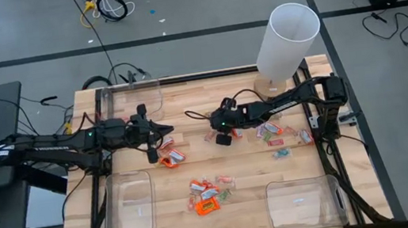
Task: Sort candy
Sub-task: Put the red candy into the top left transparent bin
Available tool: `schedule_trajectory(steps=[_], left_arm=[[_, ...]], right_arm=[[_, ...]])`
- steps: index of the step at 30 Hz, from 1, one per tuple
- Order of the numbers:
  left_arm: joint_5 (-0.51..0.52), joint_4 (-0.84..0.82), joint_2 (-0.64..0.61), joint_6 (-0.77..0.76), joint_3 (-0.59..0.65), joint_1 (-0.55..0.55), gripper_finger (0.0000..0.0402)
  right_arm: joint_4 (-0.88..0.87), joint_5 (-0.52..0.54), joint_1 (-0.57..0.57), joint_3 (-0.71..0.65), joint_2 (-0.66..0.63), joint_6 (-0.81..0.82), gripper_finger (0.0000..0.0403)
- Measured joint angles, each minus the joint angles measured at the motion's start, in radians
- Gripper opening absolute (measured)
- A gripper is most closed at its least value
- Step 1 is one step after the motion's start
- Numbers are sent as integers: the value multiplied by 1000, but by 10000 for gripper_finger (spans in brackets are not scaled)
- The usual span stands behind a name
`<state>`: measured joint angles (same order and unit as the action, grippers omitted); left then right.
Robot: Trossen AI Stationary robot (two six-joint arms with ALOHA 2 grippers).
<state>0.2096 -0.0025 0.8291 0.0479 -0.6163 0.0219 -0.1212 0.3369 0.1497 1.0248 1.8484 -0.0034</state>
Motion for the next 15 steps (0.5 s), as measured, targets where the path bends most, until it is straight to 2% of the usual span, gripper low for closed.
schedule_trajectory(steps=[15], left_arm=[[14, -32, 0, 3, 0, 0, 29]], right_arm=[[2, -30, 43, 0, 0, 53, 100]])
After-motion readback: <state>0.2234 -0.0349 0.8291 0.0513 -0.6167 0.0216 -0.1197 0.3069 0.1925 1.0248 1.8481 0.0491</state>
